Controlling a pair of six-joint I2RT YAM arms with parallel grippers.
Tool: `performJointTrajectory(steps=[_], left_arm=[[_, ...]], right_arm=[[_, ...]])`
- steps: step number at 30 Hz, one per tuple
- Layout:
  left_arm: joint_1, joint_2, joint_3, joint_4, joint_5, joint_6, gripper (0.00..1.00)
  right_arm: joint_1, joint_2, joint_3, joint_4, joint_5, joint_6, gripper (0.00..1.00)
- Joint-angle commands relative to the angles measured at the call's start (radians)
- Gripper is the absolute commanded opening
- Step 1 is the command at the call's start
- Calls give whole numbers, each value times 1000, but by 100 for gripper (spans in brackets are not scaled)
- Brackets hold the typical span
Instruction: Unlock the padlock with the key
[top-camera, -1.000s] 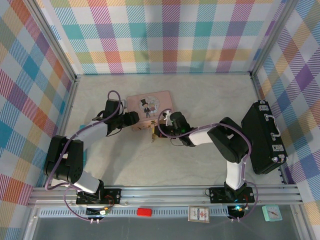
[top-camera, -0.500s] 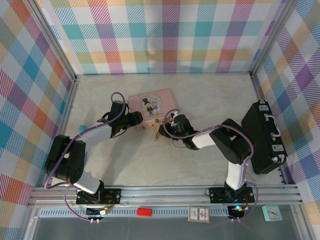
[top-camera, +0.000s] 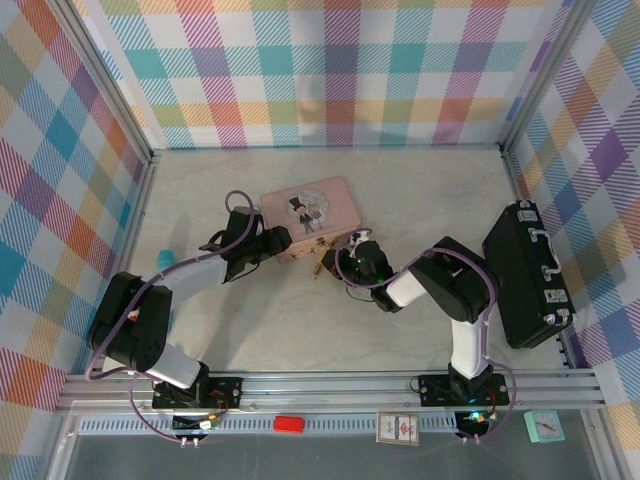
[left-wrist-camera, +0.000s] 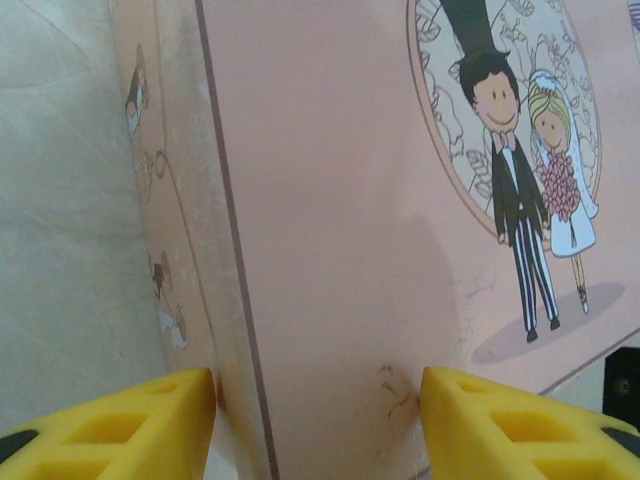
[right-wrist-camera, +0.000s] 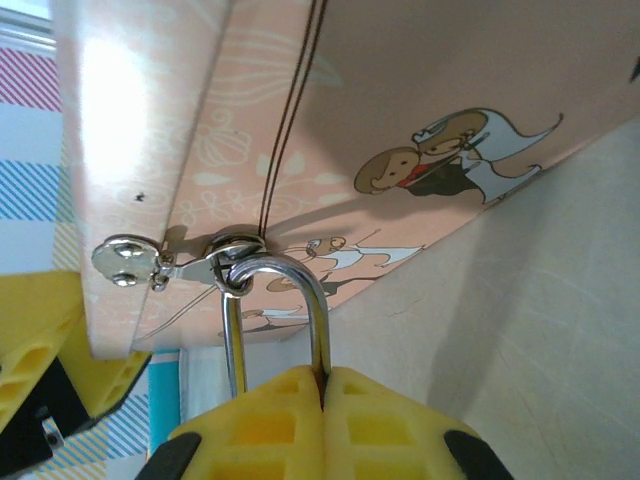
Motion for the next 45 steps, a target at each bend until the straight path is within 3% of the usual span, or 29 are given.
performJointTrajectory(steps=[1,7,26,45], left_arm=[[-25,-39,-40,-1,-13,-62,55],[-64,-29,-53,37,4,-129,55],[-79,0,-39,48,-18,-133,56],[-70,-41,33,20,-50,-47,61]], right_arm=[[-1,12,1,90,68,85,0],[-25,45,-1,144,129,138,0],[-105,92,3,214,175,255,0],[-192,4,-37,130,162,192,0]])
